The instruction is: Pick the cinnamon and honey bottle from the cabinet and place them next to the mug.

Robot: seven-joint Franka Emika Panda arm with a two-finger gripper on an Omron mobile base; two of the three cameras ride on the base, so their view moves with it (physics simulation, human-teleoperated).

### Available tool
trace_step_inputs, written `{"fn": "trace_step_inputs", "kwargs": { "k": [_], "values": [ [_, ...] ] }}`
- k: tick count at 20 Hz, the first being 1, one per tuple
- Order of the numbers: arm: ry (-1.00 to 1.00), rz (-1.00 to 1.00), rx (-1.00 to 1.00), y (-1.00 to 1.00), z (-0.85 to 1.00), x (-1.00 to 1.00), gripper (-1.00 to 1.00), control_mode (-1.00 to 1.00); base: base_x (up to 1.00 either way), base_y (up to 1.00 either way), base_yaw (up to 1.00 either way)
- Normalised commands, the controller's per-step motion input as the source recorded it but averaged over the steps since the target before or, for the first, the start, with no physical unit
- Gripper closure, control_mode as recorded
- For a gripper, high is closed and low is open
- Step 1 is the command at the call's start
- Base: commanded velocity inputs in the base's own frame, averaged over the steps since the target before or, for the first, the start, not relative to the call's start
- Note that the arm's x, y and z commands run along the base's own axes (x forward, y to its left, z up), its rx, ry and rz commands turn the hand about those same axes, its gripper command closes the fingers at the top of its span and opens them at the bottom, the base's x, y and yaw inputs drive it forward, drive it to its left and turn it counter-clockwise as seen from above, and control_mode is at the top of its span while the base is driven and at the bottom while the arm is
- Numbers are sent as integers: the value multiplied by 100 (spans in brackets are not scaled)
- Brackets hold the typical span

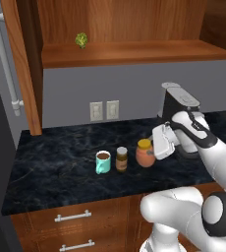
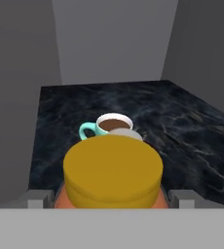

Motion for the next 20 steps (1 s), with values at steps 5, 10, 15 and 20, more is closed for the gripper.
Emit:
{"fn": "trace_step_inputs", "kwargs": {
  "k": [5, 10, 15, 20],
  "values": [
    [0, 0, 0, 0, -7, 8, 100, -100, 0, 0, 0],
    [0, 0, 0, 0, -17, 0, 100, -100, 0, 0, 0],
    [0, 0, 0, 0, -17, 0, 100, -100, 0, 0, 0],
    [-2, 0, 1, 0, -3, 4, 100, -100, 0, 0, 0]
  ]
}}
